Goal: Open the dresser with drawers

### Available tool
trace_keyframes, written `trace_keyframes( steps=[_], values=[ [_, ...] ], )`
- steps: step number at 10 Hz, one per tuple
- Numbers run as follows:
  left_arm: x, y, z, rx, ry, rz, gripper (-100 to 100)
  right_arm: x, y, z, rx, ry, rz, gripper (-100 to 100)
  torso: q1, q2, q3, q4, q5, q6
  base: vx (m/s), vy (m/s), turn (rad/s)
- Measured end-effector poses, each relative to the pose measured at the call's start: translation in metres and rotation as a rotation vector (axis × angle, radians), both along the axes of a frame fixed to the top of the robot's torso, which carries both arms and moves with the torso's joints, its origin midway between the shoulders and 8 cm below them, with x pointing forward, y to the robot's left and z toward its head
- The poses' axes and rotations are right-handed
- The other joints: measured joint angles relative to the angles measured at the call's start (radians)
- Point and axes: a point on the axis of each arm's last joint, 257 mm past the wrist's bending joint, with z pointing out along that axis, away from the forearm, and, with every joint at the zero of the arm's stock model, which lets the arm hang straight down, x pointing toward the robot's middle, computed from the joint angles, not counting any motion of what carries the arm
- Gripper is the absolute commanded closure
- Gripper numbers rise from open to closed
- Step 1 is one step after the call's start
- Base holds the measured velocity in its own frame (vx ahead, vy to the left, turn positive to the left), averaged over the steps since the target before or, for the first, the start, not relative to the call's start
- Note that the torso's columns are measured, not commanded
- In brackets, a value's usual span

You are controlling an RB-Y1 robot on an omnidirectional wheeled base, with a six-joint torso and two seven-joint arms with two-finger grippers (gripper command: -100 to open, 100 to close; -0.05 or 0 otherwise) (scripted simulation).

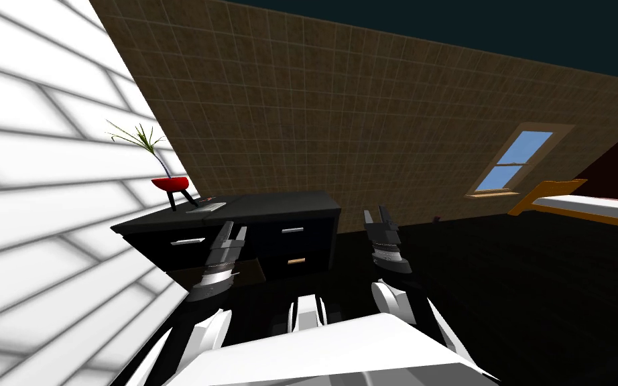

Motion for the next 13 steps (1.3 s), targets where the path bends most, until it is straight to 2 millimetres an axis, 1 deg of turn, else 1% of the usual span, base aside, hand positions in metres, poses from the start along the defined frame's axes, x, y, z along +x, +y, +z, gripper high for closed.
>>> trace_keyframes(
  steps=[2, 3, 10, 13],
  values=[
    [0.010, 0.001, -0.018, 0.004, 0.042, 0.000, -100, 0.000, 0.000, 0.000, 0.000, 0.000, 0.000, 0, 0.000, 0.002, 0.001, 0.000, 0.000, 0.000, 0.045, -0.042, -0.016],
    [0.016, 0.001, -0.032, 0.001, 0.065, 0.002, -100, 0.000, 0.000, 0.000, 0.000, 0.000, 0.000, 0, 0.000, 0.002, 0.001, 0.001, 0.000, 0.000, 0.038, -0.031, -0.018],
    [0.033, 0.007, -0.090, -0.012, 0.180, 0.011, -100, 0.000, 0.000, 0.000, 0.000, 0.000, 0.000, 0, 0.000, 0.001, 0.001, 0.000, 0.000, 0.000, 0.037, -0.031, -0.015],
    [0.037, 0.007, -0.112, -0.012, 0.223, 0.012, -100, 0.000, 0.000, 0.000, 0.000, 0.000, 0.000, 0, 0.000, 0.001, 0.001, 0.000, 0.000, 0.000, 0.032, -0.024, -0.014]
  ],
)
